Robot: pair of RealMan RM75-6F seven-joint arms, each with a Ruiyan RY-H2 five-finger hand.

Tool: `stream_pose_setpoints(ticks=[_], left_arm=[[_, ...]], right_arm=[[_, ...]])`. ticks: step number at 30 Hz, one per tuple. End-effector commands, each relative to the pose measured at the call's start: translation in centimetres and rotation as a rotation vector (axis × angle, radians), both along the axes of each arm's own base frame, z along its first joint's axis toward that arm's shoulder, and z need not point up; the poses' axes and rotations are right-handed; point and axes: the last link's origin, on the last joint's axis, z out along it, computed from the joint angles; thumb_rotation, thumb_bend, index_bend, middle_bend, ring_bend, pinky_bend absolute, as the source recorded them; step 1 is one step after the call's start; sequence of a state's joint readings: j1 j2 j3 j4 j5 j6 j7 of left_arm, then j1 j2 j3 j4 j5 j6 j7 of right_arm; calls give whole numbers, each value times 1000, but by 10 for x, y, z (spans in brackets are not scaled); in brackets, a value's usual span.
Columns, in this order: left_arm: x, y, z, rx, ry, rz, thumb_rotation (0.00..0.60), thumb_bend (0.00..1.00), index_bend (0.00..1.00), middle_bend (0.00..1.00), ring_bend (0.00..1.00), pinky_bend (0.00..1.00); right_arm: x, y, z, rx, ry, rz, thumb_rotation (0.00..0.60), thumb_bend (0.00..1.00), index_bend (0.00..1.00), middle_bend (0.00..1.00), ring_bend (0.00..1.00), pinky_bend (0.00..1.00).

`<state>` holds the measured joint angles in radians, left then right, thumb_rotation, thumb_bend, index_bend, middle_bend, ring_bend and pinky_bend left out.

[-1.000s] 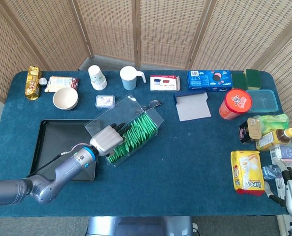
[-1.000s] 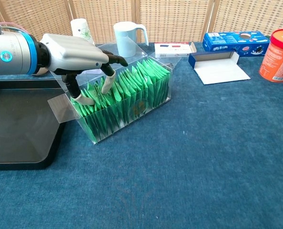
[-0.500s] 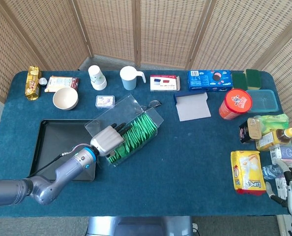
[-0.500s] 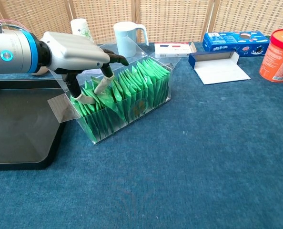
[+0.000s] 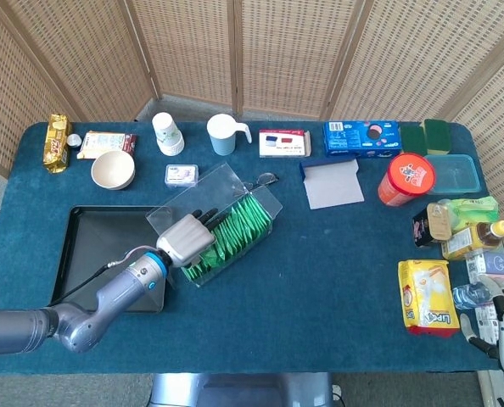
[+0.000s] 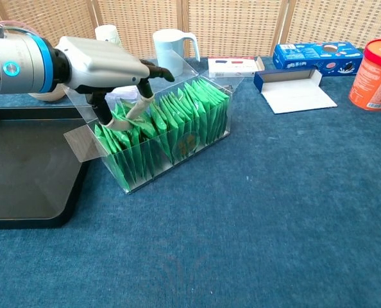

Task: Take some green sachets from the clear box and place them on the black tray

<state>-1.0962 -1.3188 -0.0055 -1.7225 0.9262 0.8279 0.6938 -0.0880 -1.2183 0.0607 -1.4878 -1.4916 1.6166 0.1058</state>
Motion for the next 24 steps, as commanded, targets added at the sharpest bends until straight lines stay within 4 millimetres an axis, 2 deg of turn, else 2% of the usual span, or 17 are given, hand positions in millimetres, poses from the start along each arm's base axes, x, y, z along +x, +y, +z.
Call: stream_pose_setpoints(ticks=[1,11,24], left_arm=[[1,1,1,5,-9,2,558,398,575,17,0,186],[14,6,15,55,-100,-27,565,448,605,49,0,186],[31,9,66,121,-354,-27,573,451,600,51,0,186]], right_arm=[[0,0,0,-1,-1,0,503,390,170,223,245,277],[1,1,2,-13,-5,7,504,390,169,223,245,277],[1,-3,1,-10,-8,17,503,390,167,223,245,277]])
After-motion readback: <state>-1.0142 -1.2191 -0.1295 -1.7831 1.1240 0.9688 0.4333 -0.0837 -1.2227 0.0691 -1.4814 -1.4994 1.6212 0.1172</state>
